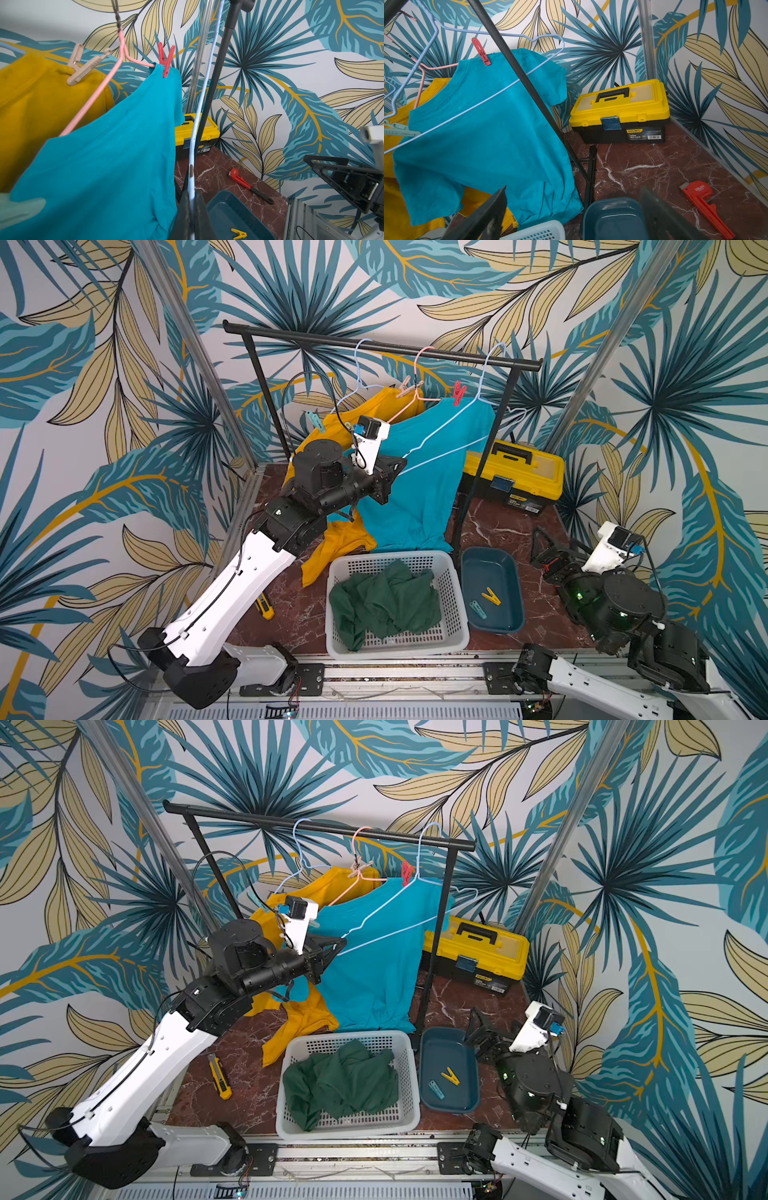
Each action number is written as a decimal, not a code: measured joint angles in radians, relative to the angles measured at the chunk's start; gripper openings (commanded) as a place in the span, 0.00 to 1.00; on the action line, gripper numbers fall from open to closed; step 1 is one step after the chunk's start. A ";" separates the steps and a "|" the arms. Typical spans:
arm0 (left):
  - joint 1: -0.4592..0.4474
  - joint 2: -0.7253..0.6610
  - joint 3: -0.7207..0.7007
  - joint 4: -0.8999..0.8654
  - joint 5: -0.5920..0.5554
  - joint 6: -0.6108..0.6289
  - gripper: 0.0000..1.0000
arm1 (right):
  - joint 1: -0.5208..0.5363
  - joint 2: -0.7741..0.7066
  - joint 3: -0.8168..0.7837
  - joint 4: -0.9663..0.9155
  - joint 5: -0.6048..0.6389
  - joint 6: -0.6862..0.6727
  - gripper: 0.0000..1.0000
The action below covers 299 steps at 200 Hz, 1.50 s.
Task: Remove the clothespins securing t-shirts to the hanger
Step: Place the hanger on the clothes rail.
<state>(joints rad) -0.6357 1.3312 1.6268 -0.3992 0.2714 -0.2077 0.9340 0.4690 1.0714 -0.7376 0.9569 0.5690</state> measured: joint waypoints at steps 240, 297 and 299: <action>0.091 -0.118 0.259 -0.356 0.001 0.177 1.00 | 0.000 -0.012 -0.024 0.010 -0.016 0.007 1.00; 0.228 0.164 0.571 -0.419 0.215 0.152 0.96 | 0.000 0.076 -0.061 0.062 -0.089 -0.002 0.99; 0.232 0.177 0.584 -0.421 0.224 0.147 0.95 | 0.000 0.080 -0.061 0.063 -0.092 -0.002 1.00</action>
<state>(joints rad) -0.4038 1.5078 2.2105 -0.8204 0.4957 -0.0608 0.9340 0.5491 1.0103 -0.6743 0.8650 0.5667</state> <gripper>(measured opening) 0.976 0.994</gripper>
